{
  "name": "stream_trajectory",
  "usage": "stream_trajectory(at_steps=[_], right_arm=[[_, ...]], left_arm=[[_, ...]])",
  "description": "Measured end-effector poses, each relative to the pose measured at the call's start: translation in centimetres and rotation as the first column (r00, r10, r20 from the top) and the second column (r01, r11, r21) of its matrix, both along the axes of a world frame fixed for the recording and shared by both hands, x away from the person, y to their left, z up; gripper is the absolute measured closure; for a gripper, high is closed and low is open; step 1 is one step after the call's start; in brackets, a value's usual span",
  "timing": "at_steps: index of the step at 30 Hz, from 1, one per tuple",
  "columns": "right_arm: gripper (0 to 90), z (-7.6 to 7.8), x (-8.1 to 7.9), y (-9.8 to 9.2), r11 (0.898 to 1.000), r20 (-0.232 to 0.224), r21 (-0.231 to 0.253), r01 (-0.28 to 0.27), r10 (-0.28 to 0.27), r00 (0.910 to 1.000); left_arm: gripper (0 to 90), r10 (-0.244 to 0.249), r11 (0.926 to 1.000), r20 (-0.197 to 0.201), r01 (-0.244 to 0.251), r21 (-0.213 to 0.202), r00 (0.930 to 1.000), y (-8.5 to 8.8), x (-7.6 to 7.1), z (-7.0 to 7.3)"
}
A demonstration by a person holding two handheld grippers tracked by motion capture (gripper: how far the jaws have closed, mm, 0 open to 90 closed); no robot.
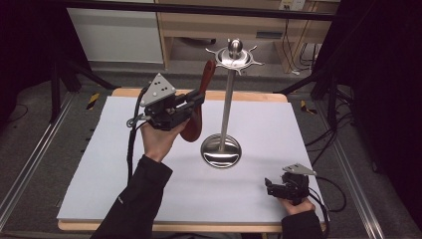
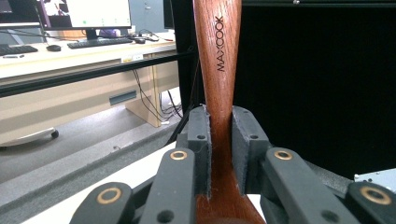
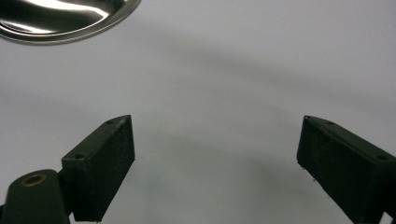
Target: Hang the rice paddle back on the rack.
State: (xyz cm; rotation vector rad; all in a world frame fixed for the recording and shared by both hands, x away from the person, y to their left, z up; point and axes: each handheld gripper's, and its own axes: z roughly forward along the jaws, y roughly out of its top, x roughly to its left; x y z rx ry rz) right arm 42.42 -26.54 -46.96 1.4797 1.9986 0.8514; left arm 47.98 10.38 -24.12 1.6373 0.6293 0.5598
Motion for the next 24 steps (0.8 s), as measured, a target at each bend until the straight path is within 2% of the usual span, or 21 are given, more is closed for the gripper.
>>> stream_trajectory(at_steps=[13,24], right_arm=[[11.6,0.0,0.0,0.0,1.0,0.0,-0.001,0.0,0.0,1.0],[11.6,0.0,0.0,0.1,1.0,-0.002,0.001,-0.001,0.001,1.0]], left_arm=[[78.1,0.004,1.0,0.003,-0.004,-0.008,1.0,-0.5,0.5,-0.2],[78.0,0.013,0.9999,0.005,-0.014,0.006,0.9999,-1.2,1.0,-0.5]])
